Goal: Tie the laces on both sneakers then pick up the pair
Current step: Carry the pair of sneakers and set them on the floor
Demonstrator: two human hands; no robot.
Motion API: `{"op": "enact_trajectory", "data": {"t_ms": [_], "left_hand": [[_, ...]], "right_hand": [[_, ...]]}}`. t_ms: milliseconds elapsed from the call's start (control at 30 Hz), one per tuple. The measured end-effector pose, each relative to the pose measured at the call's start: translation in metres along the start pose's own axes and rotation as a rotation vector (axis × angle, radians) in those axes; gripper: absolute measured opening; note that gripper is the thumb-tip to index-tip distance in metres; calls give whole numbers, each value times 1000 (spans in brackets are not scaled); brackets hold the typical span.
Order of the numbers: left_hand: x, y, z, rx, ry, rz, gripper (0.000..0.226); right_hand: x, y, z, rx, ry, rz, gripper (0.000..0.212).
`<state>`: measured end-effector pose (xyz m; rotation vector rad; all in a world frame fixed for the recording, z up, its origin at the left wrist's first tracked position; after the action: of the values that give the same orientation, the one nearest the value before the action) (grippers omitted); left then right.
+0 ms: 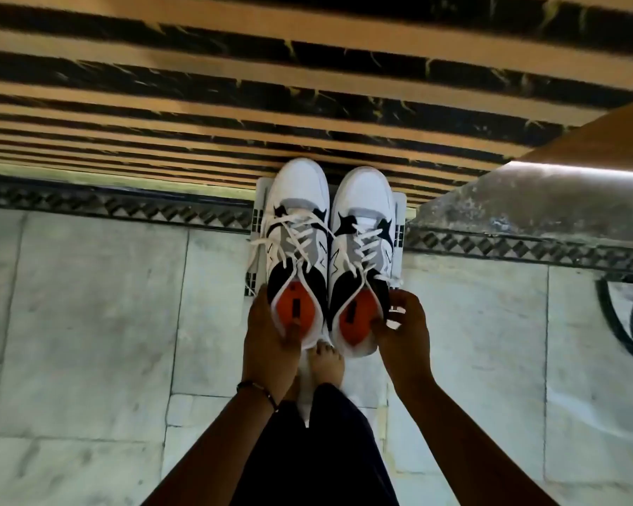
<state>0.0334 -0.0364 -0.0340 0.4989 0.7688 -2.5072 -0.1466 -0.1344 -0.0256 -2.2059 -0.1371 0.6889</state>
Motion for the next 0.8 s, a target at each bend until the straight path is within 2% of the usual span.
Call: {"op": "enact_trajectory", "data": {"t_ms": [100, 267, 333, 567, 700, 800], "left_hand": [[7, 5, -8, -124, -37, 10, 75], [11, 12, -24, -312, -136, 129, 54], [14, 16, -27, -325, -178, 156, 49], [19, 5, -34, -285, -278, 197, 49], [16, -27, -40, -280, -341, 172, 49], [3, -69, -38, -215, -374, 163, 48]], "right_hand": [[4, 6, 1, 26, -60, 18, 47], [15, 20, 7, 132, -70, -25, 54], [20, 25, 11, 163, -31, -37, 52], [28, 19, 24, 202, 111, 7, 52], [22, -9, 40, 139, 158, 2, 48], [15, -50, 62, 127, 189, -7, 38]]}}
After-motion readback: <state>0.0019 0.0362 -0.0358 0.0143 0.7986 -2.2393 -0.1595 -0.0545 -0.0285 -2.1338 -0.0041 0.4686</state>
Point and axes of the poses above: each hand's wrist, its own y-axis towards the middle knuckle, its own x-axis out of the palm, z = x × y, the point moved 6 cm from there along y, towards the middle knuckle, and after that the axes turned 11 degrees about x, right-handed, at the moved point
